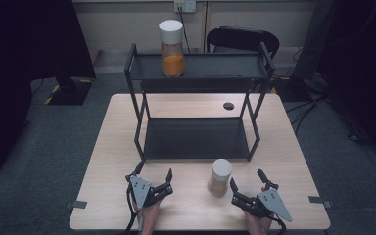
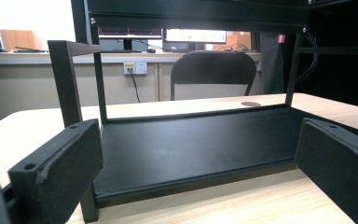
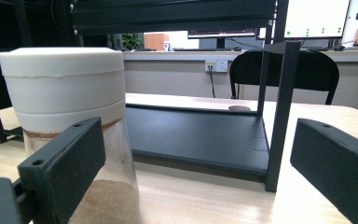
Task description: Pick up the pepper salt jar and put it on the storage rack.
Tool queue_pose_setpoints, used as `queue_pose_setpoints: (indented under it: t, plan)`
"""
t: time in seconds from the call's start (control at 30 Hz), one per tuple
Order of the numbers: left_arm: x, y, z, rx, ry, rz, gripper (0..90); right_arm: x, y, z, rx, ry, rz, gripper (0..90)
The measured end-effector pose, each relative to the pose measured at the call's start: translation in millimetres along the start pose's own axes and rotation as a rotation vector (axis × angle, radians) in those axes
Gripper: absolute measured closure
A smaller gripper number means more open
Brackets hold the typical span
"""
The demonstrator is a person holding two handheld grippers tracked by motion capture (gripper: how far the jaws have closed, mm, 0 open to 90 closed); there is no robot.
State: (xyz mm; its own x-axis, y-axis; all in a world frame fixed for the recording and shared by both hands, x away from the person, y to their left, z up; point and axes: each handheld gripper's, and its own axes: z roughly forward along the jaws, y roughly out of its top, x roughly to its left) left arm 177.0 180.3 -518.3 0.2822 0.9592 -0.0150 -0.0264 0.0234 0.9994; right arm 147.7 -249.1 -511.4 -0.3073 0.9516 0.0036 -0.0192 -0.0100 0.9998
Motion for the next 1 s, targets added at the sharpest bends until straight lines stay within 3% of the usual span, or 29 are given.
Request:
queue_pose_setpoints:
  t: [0.33,0.77,1.0]
  plan:
    - [-0.3,0.5,0.3,0.003,0.004,-0.001,0.0,-2.7,4.6,-1.9,-0.028,0.024,0.026,0.1]
    - [-1.0,1.7,1.1,0.011,0.005,0.003,0.0,-1.6,27.2,-7.7,-0.06,0.078,0.043,1.5]
    - [-1.0,1.8,1.1,0.012,0.005,0.003,0.0,4.8,35.3,-1.1,-0.071,0.122,0.029,1.5]
